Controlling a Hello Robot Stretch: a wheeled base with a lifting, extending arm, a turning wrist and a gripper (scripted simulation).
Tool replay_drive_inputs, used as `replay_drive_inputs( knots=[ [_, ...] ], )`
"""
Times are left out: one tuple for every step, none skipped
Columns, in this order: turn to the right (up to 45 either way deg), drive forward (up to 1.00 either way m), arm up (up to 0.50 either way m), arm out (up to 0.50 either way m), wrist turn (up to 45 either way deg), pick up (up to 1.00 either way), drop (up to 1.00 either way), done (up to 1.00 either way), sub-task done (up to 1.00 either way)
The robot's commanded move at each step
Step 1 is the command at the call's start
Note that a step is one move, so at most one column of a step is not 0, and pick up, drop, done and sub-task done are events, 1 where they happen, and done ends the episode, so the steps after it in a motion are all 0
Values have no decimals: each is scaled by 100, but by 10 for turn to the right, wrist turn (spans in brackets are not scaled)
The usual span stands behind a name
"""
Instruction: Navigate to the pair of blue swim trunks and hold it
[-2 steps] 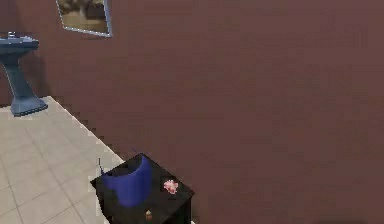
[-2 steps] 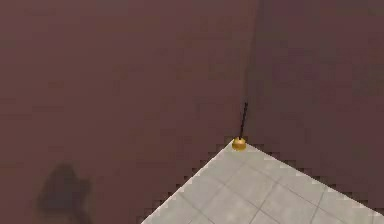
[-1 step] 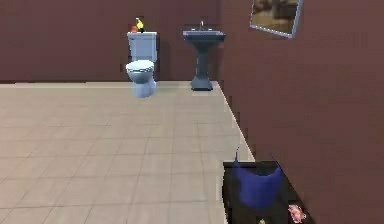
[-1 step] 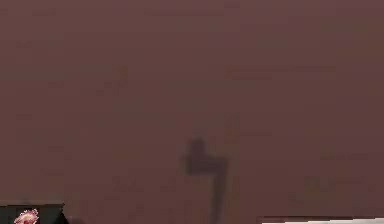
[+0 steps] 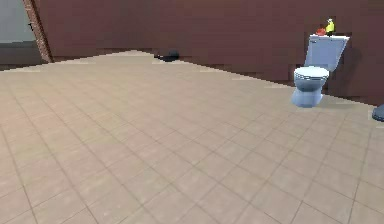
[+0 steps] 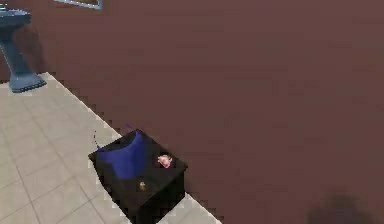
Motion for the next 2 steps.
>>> replay_drive_inputs(
  knots=[
    [-210,0,0,0,0,0,0,0,0],
    [450,0,0,0,0,0,0,0,0]
  ],
)
